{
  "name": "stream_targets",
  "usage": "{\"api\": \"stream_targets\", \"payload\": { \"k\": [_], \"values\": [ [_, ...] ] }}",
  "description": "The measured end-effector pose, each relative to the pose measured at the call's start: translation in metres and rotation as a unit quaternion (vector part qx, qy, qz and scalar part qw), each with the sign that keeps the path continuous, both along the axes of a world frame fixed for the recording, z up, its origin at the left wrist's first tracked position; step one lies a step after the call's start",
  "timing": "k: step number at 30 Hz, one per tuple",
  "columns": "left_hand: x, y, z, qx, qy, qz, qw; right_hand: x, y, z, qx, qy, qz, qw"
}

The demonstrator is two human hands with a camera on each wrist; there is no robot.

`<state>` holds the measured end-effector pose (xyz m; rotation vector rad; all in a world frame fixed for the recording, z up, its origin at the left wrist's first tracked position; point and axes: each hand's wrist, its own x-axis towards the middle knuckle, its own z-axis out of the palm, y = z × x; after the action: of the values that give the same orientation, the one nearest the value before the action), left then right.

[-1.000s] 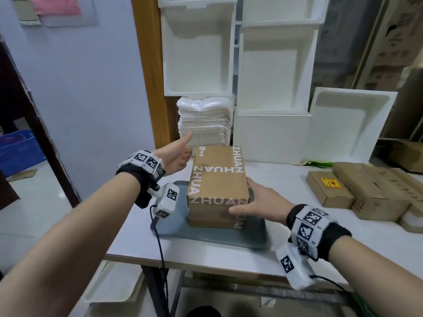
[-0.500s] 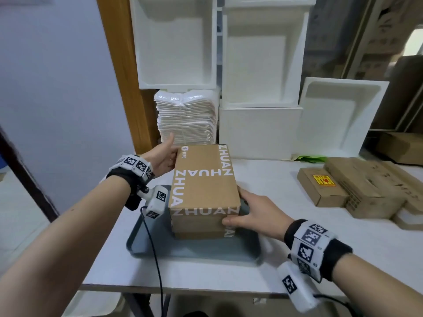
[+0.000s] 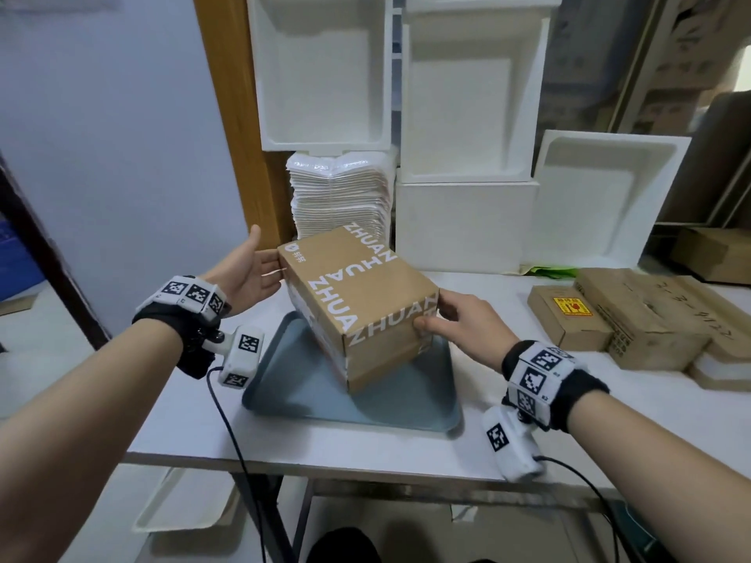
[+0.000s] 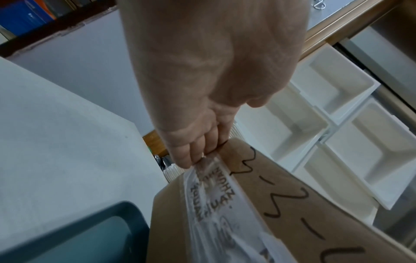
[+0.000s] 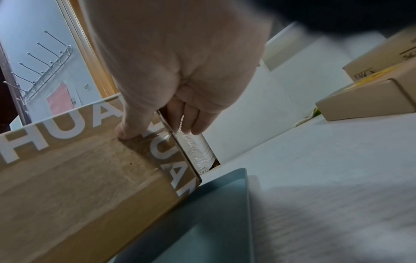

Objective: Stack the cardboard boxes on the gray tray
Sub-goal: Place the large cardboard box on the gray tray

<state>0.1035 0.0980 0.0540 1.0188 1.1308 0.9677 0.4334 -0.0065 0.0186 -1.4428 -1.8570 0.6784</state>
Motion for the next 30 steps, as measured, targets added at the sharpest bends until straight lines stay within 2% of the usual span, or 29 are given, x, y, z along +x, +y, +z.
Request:
{"api": "stream_targets", "payload": {
  "k": [4, 14, 21, 28, 30],
  "values": [
    [-0.010, -0.016, 0.002, -0.001, -0.007, 0.015, 1.000, 0.000, 0.001, 0.002, 0.009, -0.011, 0.001, 1.000],
    [-0.029, -0.058, 0.000, -0.002, -0.018, 0.009, 1.000, -0.001, 0.002, 0.006, 0.019, 0.026, -0.058, 0.998],
    [-0.031, -0.078, -0.018, -0.037, -0.022, 0.014, 0.999, -0.007, 0.002, -0.006, -0.032, 0.111, -0.078, 0.990],
    [-0.024, -0.078, -0.027, -0.057, -0.017, 0.013, 0.998, -0.007, 0.010, -0.030, -0.093, 0.147, -0.110, 0.979],
    [-0.020, -0.071, -0.029, -0.052, -0.027, 0.014, 0.998, -0.014, 0.005, -0.022, -0.112, 0.214, -0.106, 0.965]
  ]
}}
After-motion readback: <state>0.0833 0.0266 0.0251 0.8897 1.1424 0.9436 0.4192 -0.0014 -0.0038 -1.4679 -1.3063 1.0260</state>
